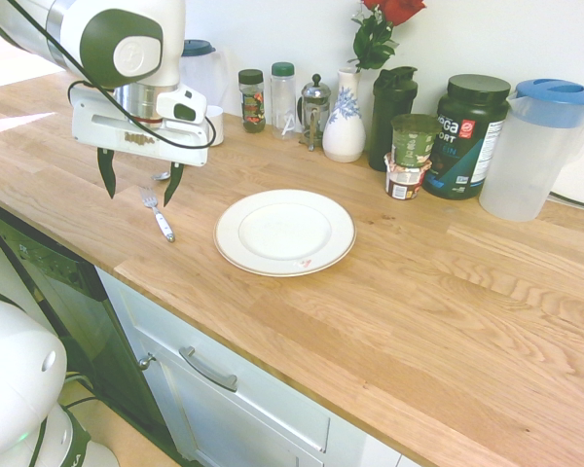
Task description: Put the fork into the plate
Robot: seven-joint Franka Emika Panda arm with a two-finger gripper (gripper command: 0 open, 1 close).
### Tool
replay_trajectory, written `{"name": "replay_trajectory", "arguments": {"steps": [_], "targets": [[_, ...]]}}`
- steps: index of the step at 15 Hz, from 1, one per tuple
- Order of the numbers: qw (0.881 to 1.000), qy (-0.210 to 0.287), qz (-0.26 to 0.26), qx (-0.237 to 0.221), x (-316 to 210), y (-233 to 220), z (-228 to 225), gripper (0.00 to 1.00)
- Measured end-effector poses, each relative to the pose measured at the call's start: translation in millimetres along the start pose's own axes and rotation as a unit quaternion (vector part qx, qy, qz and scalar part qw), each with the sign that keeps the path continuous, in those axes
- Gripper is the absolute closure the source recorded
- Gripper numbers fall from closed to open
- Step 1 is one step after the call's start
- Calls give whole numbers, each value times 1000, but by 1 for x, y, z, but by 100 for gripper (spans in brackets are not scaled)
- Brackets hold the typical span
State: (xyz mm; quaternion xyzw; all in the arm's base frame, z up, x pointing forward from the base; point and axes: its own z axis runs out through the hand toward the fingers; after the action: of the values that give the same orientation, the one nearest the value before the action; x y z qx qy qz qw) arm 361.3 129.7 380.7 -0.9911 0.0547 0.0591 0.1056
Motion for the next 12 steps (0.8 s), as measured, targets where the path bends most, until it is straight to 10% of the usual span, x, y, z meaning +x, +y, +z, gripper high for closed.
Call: {"name": "replay_trajectory", "arguments": {"steps": [2,3,12], "targets": [[999,-3,-40,-7,-5,6,13,0],[998,-3,-55,-9,-6,9,18,100],[990,48,-130,6,13,4,54,100]]}}
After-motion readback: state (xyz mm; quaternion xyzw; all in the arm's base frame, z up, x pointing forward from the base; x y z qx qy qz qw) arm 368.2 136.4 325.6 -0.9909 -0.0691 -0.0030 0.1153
